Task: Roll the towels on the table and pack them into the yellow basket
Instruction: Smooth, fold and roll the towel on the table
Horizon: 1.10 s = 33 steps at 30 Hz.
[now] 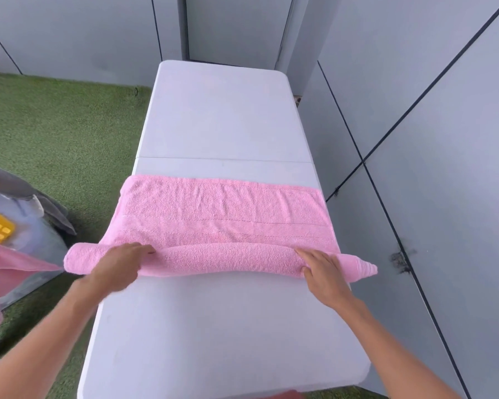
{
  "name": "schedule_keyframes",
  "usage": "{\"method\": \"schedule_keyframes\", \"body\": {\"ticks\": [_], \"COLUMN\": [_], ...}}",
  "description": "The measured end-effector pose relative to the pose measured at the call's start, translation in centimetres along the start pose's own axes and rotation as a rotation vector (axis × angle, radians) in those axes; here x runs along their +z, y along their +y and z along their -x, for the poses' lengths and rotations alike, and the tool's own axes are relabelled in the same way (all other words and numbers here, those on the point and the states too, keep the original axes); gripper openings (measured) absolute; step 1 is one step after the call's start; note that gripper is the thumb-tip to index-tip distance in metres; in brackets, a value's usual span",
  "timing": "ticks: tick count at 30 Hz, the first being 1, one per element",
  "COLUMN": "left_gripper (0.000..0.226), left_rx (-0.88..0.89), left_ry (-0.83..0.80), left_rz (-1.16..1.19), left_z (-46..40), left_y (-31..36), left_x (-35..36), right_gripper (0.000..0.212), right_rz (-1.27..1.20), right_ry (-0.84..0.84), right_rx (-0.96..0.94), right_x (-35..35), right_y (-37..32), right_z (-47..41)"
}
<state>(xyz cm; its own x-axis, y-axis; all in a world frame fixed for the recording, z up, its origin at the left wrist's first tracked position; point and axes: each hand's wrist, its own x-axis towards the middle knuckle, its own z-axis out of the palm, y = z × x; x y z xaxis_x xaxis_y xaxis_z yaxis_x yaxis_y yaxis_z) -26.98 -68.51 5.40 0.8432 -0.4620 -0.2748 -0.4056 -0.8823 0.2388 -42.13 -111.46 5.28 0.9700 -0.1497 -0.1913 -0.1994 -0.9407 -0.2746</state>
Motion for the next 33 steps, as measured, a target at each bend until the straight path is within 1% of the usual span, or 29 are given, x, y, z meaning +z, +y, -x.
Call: {"method": "schedule_keyframes", "body": {"ticks": [1, 2, 3, 4, 6, 7, 8, 10, 11, 13, 15, 16, 19, 20, 21, 22, 23, 24, 25, 26, 27, 28, 30, 31, 33], "left_gripper": [0.051, 0.051, 0.05, 0.047, 0.04, 0.041, 0.05, 0.068, 0.072, 0.067, 0.058, 0.056, 0.059, 0.059, 0.056, 0.052, 0.048, 0.044, 0.041, 0.04, 0.042, 0.049, 0.069, 0.072, 0.073], "left_rx": [-0.025, -0.042, -0.048, -0.053, -0.001, 0.045, 0.088, 0.124, 0.128, 0.102, 0.043, 0.012, -0.08, -0.099, -0.123, -0.141, -0.133, -0.103, -0.073, -0.06, -0.055, -0.067, -0.079, -0.07, -0.084], "left_ry": [-0.156, -0.25, -0.248, -0.18, 0.03, 0.102, 0.141, 0.126, 0.11, 0.117, 0.08, 0.016, -0.21, -0.208, -0.158, -0.052, 0.082, 0.196, 0.287, 0.339, 0.354, 0.341, 0.309, 0.315, 0.322], "left_rz": [-0.008, 0.009, 0.057, 0.118, 0.197, 0.175, 0.125, 0.002, -0.018, -0.024, -0.003, 0.043, 0.265, 0.335, 0.4, 0.446, 0.442, 0.386, 0.309, 0.228, 0.152, 0.088, -0.005, -0.041, -0.085], "left_z": [-1.1, -1.9, -2.4, -2.5, -1.6, -0.9, 0.0, 1.4, 1.9, 2.1, 1.5, 1.0, 0.3, 0.2, 0.3, 0.4, 0.8, 1.2, 1.7, 2.3, 3.0, 3.6, 4.0, 3.8, 2.9], "left_y": [-0.2, -0.2, -0.3, -0.5, -0.7, -0.9, -1.0, -1.0, -0.9, -0.8, -0.6, -0.6, -1.0, -1.2, -1.3, -1.3, -1.3, -1.2, -0.9, -0.5, 0.0, 0.5, 1.2, 1.3, 1.2], "left_x": [-1.3, -2.2, -2.6, -2.7, -2.0, -1.4, -0.6, 1.2, 2.0, 3.3, 2.4, 1.4, -0.6, -0.8, -0.9, -0.8, -0.4, 0.2, 0.9, 1.7, 2.7, 3.5, 4.5, 4.6, 4.3], "right_gripper": [0.052, 0.052, 0.052, 0.053, 0.053, 0.053, 0.053, 0.054, 0.054, 0.053, 0.05, 0.048, 0.045, 0.045, 0.044, 0.043, 0.042, 0.04, 0.037, 0.035, 0.038, 0.042, 0.06, 0.067, 0.069], "right_rz": [-0.01, -0.018, -0.024, -0.033, -0.053, -0.057, -0.054, -0.036, -0.026, -0.021, -0.022, -0.013, -0.057, -0.09, -0.099, -0.08, -0.061, -0.06, -0.063, -0.04, 0.015, 0.07, 0.118, 0.12, 0.105], "right_ry": [-0.02, -0.037, -0.053, -0.063, -0.072, -0.073, -0.071, -0.055, -0.049, -0.059, -0.086, -0.122, -0.315, -0.335, -0.292, -0.181, -0.032, 0.1, 0.185, 0.228, 0.238, 0.22, 0.181, 0.176, 0.189], "right_rx": [0.005, 0.013, 0.019, 0.022, 0.027, 0.026, 0.025, 0.029, 0.031, 0.042, 0.047, 0.043, 0.061, 0.082, 0.099, 0.106, 0.112, 0.119, 0.117, 0.107, 0.095, 0.089, 0.074, 0.067, 0.081], "right_x": [-0.2, -0.4, -0.6, -0.8, -0.9, -0.9, -0.8, -0.7, -0.7, -0.8, -1.1, -1.2, -2.1, -2.3, -2.4, -2.4, -2.1, -1.7, -1.2, -0.5, 0.5, 1.4, 2.5, 2.6, 2.1], "right_y": [0.0, 0.0, 0.1, 0.2, 0.3, 0.2, 0.2, 0.0, -0.1, -0.4, -0.3, 0.0, 1.0, 1.1, 1.1, 0.8, 0.3, -0.1, -0.5, -0.8, -0.9, -0.9, -0.9, -0.8, -0.7], "right_z": [-0.1, -0.2, -0.3, -0.4, -0.5, -0.5, -0.4, -0.4, -0.4, -0.6, -1.0, -1.4, -2.8, -3.3, -3.6, -3.6, -3.4, -2.9, -2.2, -1.5, -0.7, 0.0, 0.9, 0.8, -0.2]}}
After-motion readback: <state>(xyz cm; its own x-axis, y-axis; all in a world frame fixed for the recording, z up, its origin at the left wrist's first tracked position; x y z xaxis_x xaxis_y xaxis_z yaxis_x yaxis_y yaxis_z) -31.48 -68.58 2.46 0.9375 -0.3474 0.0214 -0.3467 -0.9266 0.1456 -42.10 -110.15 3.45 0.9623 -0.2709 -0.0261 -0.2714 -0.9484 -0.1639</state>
